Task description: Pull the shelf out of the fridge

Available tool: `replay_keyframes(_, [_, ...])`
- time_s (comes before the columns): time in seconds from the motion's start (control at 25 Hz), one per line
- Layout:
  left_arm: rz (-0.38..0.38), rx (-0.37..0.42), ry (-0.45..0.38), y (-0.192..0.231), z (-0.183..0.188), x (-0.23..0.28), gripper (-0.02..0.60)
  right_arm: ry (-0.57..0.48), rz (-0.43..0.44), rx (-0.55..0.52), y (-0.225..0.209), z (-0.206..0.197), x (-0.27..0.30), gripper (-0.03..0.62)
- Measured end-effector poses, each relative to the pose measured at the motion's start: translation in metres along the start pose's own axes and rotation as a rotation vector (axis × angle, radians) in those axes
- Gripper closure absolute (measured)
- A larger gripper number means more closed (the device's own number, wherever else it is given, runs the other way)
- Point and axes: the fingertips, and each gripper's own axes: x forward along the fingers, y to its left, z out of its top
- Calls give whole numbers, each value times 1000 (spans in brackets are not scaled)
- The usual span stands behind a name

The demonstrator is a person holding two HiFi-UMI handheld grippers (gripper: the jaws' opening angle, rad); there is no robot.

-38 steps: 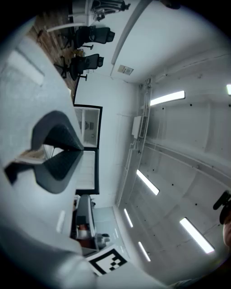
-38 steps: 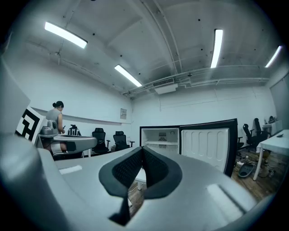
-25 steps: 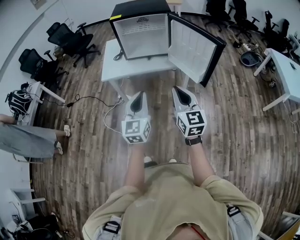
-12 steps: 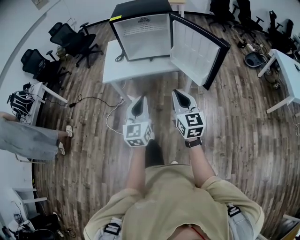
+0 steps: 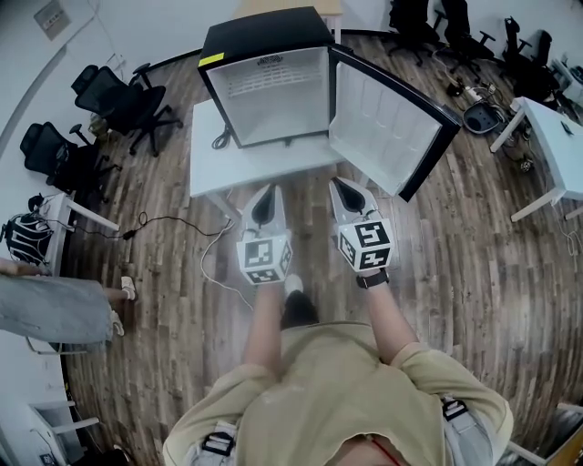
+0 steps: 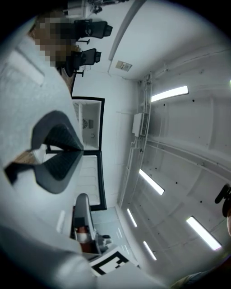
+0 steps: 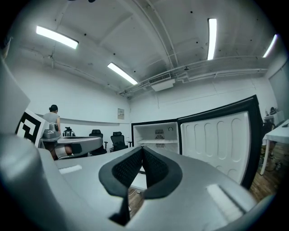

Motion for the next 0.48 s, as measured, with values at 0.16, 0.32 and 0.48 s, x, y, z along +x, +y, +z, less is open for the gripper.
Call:
replay_keyframes(0.16, [-37, -17, -2, 41, 7, 48, 581, 8, -40, 9, -9, 13, 60, 591])
replay_keyframes(0.32, [-60, -29, -3, 86, 8, 85, 581, 12, -51, 9, -4, 20, 122, 591])
replay_keyframes(0.48, [-77, -28, -5, 130, 5, 115, 581, 26, -41, 10, 8, 19, 183, 591])
